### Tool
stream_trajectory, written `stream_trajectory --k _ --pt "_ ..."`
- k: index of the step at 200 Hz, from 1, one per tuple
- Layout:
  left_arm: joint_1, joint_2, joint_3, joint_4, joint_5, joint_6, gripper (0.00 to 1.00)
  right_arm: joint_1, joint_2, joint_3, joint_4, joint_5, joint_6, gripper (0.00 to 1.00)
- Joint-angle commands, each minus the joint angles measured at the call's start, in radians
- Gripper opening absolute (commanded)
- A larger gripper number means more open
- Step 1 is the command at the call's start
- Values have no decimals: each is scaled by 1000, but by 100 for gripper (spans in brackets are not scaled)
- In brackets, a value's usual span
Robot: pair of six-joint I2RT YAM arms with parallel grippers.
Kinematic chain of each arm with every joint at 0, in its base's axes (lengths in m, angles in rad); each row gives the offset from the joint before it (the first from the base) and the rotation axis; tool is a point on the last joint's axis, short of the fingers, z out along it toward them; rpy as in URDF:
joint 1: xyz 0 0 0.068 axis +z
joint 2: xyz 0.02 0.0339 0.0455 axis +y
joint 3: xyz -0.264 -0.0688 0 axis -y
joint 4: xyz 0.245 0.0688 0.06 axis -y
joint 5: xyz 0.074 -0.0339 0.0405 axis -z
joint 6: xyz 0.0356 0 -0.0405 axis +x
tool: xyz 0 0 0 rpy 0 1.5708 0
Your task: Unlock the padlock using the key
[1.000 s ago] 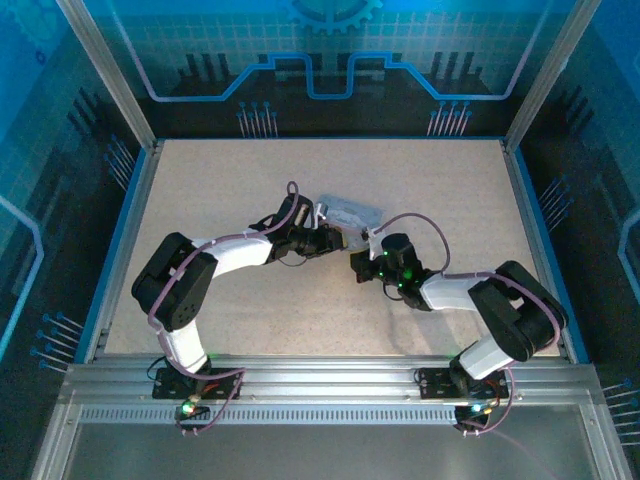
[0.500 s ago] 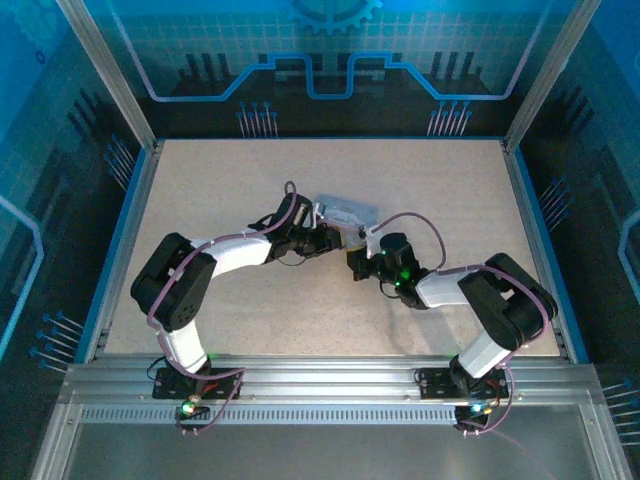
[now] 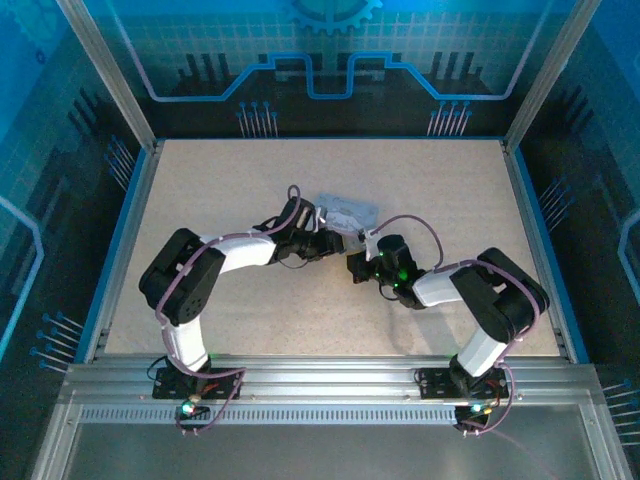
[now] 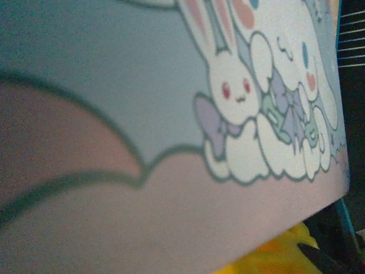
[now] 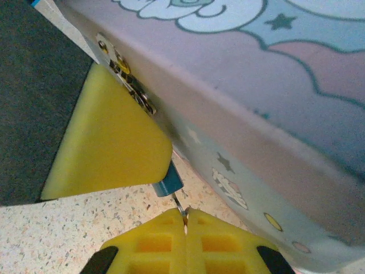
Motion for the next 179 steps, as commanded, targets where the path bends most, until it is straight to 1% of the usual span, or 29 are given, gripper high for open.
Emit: stream_trajectory --k 1,15,57,82,118,154,179 --pt "-16 6 -6 91 64 -19 35 -2 26 -5 -36 8 27 0" --pt "-15 4 -14 97 58 -20 38 -4 32 5 -66 0 38 0" --pt "-2 -53 -50 50 15 9 54 -7 38 5 -110 -25 60 0" --pt "14 -103 -93 43 -5 -1 61 -8 25 11 -129 -45 81 0" --pt "27 -155 -169 97 -6 -73 60 -8 -30 44 -226 -75 112 0" --pt "27 -144 -237 253 25 -202 54 -11 -87 84 -343 -107 152 0" --pt "27 -136 -247 279 18 -220 53 -14 -96 113 -422 -126 168 0"
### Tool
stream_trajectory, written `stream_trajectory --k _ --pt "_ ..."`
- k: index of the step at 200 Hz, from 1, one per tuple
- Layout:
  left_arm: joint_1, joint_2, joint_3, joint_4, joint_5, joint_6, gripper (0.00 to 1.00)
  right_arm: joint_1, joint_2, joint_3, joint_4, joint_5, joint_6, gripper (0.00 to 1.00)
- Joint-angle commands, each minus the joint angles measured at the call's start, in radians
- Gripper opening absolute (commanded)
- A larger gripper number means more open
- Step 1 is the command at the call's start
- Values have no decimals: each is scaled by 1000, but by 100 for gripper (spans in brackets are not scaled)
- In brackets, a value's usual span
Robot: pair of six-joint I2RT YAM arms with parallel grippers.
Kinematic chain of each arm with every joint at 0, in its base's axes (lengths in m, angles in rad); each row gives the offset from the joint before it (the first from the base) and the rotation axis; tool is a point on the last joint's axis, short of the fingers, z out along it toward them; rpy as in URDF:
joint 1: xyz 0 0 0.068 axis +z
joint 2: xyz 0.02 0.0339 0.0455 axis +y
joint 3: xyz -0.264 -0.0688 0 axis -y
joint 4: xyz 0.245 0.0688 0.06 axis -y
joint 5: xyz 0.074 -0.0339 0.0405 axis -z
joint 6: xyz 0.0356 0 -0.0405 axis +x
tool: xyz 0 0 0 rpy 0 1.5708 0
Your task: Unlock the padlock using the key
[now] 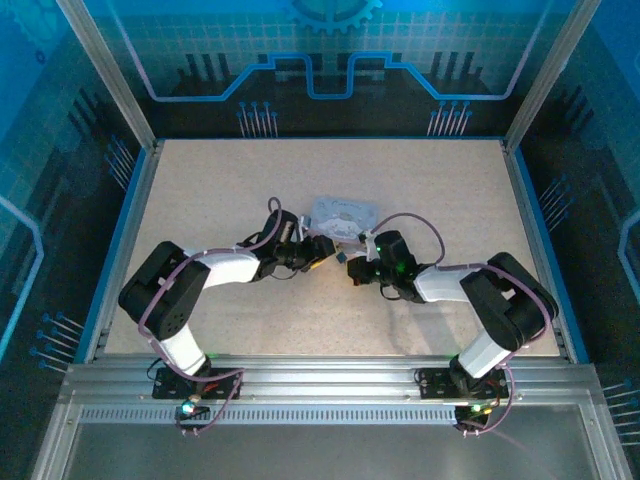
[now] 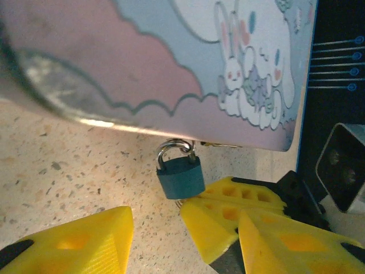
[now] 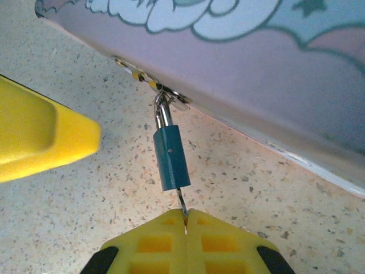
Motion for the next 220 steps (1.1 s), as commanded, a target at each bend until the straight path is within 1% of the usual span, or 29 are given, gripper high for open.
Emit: stream_trajectory --k 1,61,89,129,163,220 --pt "1 2 -12 82 11 -59 53 -9 -26 44 -117 -47 35 0" --pt "-4 54 -72 242 14 -186 50 -13 -21 80 -189 -86 88 0" --pt "-7 44 -94 256 -10 -203 49 -16 -24 95 -217 -80 92 0" --pt "-10 7 -145 265 -53 -240 54 -18 -22 94 -210 -87 105 0" --pt "-24 51 -155 367 -36 -308 52 -21 -22 100 -215 -90 109 0" --pt "-43 84 -146 415 -48 -336 51 -20 -20 103 -218 -94 123 0"
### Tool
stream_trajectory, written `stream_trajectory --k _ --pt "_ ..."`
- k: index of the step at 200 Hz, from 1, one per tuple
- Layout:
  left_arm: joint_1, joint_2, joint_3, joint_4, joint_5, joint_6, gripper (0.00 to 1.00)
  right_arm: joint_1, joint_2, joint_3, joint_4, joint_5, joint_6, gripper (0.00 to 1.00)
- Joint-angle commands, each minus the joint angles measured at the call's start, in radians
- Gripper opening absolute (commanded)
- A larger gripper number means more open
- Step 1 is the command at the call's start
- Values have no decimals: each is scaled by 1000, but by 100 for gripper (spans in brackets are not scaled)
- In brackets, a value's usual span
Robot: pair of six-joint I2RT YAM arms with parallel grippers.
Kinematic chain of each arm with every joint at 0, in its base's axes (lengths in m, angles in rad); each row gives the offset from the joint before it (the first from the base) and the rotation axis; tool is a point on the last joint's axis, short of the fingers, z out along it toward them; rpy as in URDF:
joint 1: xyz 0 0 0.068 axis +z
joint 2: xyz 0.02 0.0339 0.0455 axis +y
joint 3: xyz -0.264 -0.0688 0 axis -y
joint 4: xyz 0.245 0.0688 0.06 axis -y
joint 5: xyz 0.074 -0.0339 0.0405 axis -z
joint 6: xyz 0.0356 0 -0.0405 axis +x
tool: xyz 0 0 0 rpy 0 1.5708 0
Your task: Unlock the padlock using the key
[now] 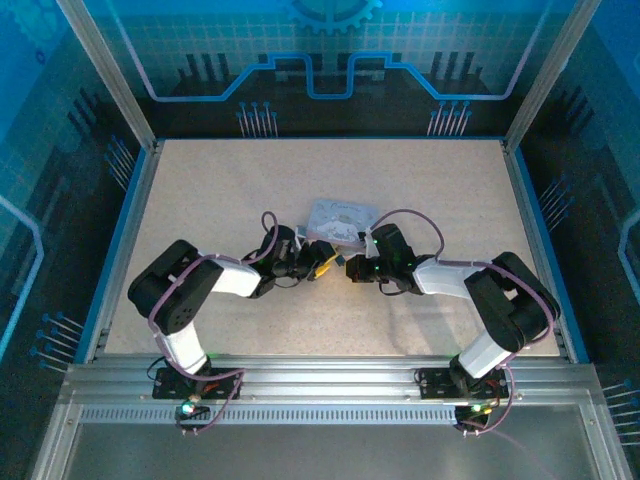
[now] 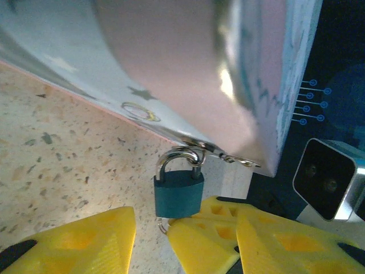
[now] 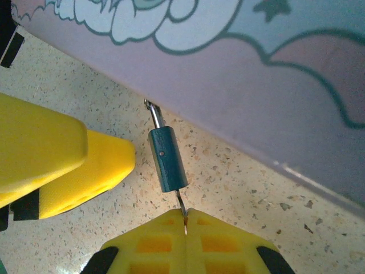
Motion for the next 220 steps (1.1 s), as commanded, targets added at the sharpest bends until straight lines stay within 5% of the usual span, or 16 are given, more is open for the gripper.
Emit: stream_trajectory --k 1,220 --pt "-9 25 0 50 -17 -32 51 -9 -14 22 -31 -20 17 0" --pt "-39 124 42 179 -1 -96 41 -22 -30 40 -7 -89 198 0"
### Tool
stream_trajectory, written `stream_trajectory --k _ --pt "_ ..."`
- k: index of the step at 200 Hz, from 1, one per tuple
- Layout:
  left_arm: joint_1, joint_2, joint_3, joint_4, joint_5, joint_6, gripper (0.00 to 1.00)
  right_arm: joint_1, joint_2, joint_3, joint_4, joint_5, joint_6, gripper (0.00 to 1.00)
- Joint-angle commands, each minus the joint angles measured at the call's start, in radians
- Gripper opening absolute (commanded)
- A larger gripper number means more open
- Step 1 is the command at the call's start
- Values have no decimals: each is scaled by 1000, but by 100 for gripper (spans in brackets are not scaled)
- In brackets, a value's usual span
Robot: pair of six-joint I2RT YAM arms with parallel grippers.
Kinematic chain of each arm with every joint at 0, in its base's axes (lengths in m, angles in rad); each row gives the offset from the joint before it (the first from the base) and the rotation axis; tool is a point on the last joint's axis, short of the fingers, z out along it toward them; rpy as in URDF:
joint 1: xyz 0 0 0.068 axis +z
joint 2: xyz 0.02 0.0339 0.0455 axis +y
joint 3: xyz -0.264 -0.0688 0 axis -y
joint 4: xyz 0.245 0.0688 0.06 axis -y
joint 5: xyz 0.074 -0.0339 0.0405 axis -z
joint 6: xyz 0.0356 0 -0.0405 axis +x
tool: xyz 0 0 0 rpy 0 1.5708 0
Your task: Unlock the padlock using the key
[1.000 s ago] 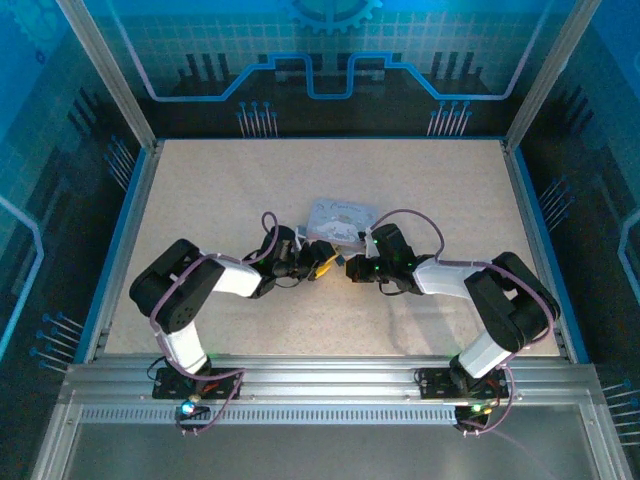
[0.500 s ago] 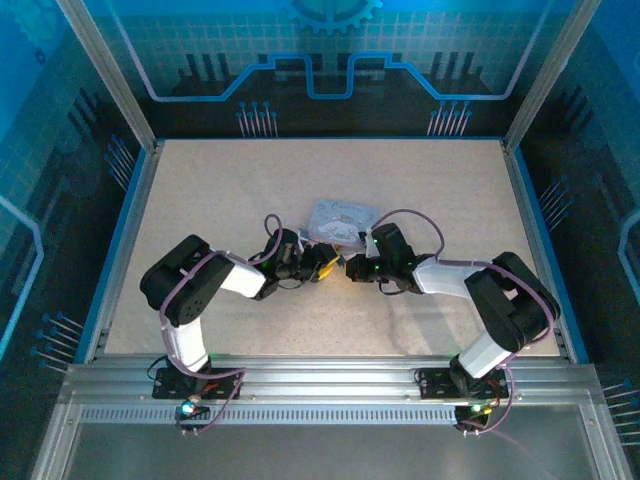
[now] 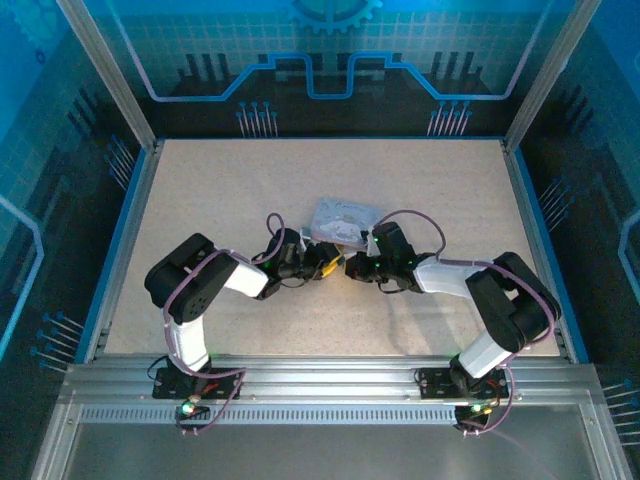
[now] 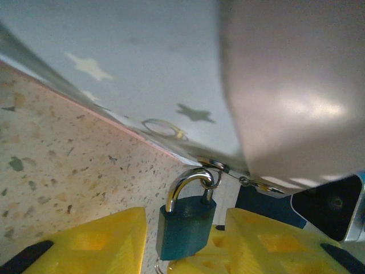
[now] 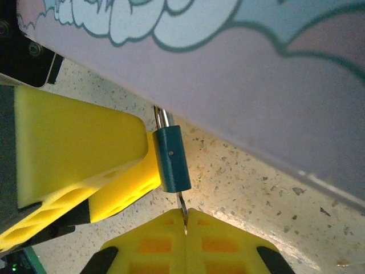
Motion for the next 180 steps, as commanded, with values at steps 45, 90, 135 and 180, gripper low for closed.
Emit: stream_trajectory --k 45,90,135,180 --pt "-15 21 28 48 16 -17 37 -23 -30 28 29 -64 116 0" --pt "-15 22 34 48 21 -18 37 -26 -23 34 59 -89 149 0" --pt "-15 17 37 47 20 -16 31 -27 -15 37 73 -98 174 0" --pt "-16 3 43 30 19 -11 18 -31 -28 28 73 -95 178 2"
